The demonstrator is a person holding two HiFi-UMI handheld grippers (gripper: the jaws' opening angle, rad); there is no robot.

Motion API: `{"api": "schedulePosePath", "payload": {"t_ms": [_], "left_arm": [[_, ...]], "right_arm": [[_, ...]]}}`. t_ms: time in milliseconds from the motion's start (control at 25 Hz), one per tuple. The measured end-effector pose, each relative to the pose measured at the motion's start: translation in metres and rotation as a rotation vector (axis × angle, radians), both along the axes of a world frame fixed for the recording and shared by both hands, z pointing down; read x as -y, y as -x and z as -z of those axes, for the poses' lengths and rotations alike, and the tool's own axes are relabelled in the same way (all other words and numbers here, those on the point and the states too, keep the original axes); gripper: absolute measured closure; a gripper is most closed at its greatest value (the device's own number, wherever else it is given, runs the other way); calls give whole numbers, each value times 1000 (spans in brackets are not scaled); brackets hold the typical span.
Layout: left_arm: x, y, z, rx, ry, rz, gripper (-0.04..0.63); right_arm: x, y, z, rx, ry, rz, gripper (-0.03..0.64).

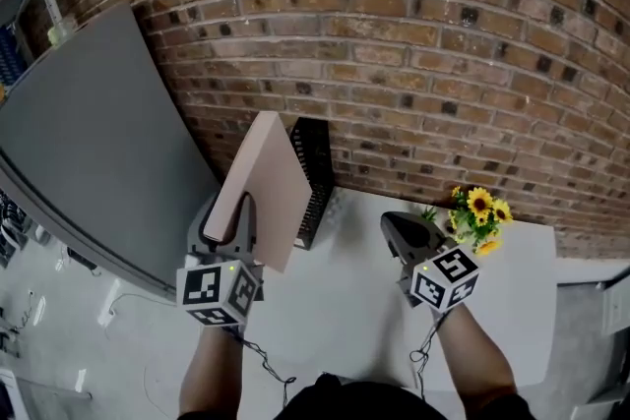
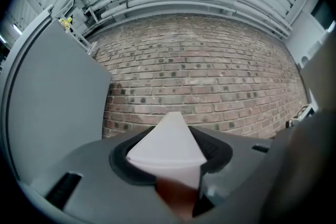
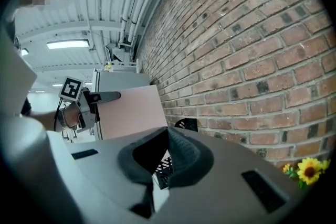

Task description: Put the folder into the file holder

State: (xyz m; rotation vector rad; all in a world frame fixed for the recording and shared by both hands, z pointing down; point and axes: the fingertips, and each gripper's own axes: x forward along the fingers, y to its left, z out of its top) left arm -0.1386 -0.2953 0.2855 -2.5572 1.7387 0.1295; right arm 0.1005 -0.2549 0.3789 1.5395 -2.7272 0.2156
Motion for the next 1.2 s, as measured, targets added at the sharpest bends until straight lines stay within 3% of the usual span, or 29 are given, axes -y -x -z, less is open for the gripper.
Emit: {"api": "schedulePosePath", "payload": {"t_ms": [680, 1200], "left_arm": [[89, -12, 8, -56, -12, -65, 416], [135, -32, -14, -62, -2, -56, 416]], "right_arm": [[24, 1, -7, -2, 21, -125, 614], [31, 4, -14, -8, 45, -172, 614]]}}
